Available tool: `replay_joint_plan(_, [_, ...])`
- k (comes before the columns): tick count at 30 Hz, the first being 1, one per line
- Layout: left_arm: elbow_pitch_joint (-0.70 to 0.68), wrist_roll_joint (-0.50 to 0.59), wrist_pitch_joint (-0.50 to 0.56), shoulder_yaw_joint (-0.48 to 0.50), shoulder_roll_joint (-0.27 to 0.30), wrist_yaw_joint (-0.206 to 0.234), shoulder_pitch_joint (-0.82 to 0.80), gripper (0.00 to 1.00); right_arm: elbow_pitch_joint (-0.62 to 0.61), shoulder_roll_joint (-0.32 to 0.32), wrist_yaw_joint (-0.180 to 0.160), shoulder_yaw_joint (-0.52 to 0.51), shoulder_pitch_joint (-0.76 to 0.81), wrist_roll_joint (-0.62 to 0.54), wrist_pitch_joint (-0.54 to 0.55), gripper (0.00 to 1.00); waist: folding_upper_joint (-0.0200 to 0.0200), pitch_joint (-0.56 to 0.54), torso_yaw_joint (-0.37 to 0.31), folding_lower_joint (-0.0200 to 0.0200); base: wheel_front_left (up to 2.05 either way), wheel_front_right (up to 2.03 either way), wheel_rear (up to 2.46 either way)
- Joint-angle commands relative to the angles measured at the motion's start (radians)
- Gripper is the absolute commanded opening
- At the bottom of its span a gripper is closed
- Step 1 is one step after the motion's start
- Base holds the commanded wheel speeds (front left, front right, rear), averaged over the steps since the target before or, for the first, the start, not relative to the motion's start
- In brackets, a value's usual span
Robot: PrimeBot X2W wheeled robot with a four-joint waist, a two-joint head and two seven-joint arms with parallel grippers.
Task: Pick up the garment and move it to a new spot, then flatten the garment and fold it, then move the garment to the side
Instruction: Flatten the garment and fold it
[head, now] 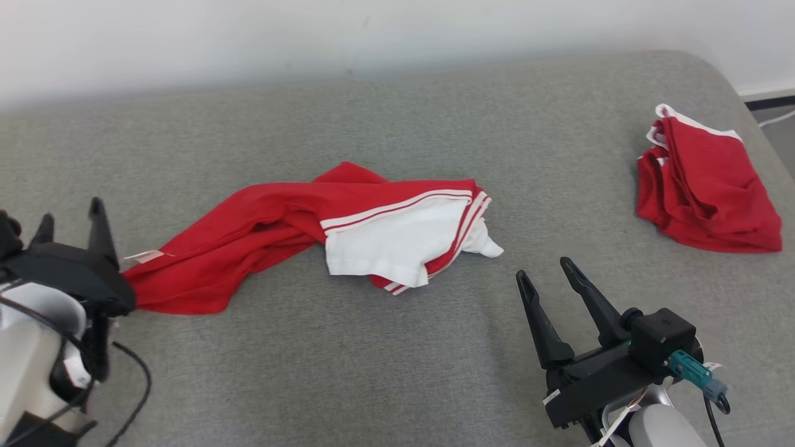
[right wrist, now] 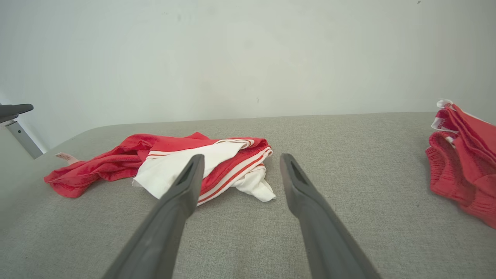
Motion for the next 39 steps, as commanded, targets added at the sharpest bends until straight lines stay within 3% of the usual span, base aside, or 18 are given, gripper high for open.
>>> replay_joint_plan(1, [-0.014,0.005,-0.032,-0.004,-0.008,-0.015,0.021,1.00,-0.002,-0.003,-0.001,-0.006,0.004,-0.011,0.001,1.00,0.0000,-0.009,0.020,-0.0001,0.00,0.00,0.00])
replay_joint_plan(12, [-0.102,0.008,-0.216,0.000,-0.085,-0.058,0.119,1.00,-0.003,-0.003,-0.001,-0.013,0.027,-0.016,0.016,1.00,0.0000,-0.045,0.064,-0.0001,0.00,0.00,0.00])
replay_joint_plan(18, [-0.175,0.043,-0.251,0.029,-0.127,-0.081,0.200,1.00,-0.003,-0.003,-0.001,-0.013,0.040,-0.017,0.024,1.00,0.0000,-0.067,0.075,-0.0001,0.00,0.00,0.00])
replay_joint_plan(21, [-0.245,0.084,-0.252,0.093,-0.164,-0.086,0.247,1.00,-0.003,-0.003,-0.001,-0.011,0.045,-0.016,0.027,1.00,0.0000,-0.075,0.078,-0.0001,0.00,0.00,0.00])
replay_joint_plan(23, [-0.295,0.125,-0.253,0.137,-0.197,-0.109,0.293,1.00,-0.003,-0.003,-0.001,-0.010,0.048,-0.016,0.029,1.00,0.0000,-0.080,0.079,-0.0001,0.00,0.00,0.00])
replay_joint_plan(31, [-0.436,0.270,-0.253,0.290,-0.329,-0.271,0.453,1.00,0.005,-0.003,-0.001,-0.008,0.065,-0.010,0.029,1.00,0.0000,-0.105,0.083,-0.0001,0.00,0.00,0.00])
replay_joint_plan(36, [-0.467,0.355,-0.253,0.342,-0.381,-0.372,0.532,1.00,0.013,-0.003,-0.001,-0.011,0.076,-0.011,0.027,1.00,0.0000,-0.122,0.088,-0.0001,0.00,0.00,0.00])
replay_joint_plan(39, [-0.473,0.410,-0.252,0.359,-0.396,-0.406,0.573,1.00,0.020,-0.003,-0.001,-0.015,0.081,-0.010,0.024,1.00,0.0000,-0.128,0.093,-0.0001,0.00,0.00,0.00])
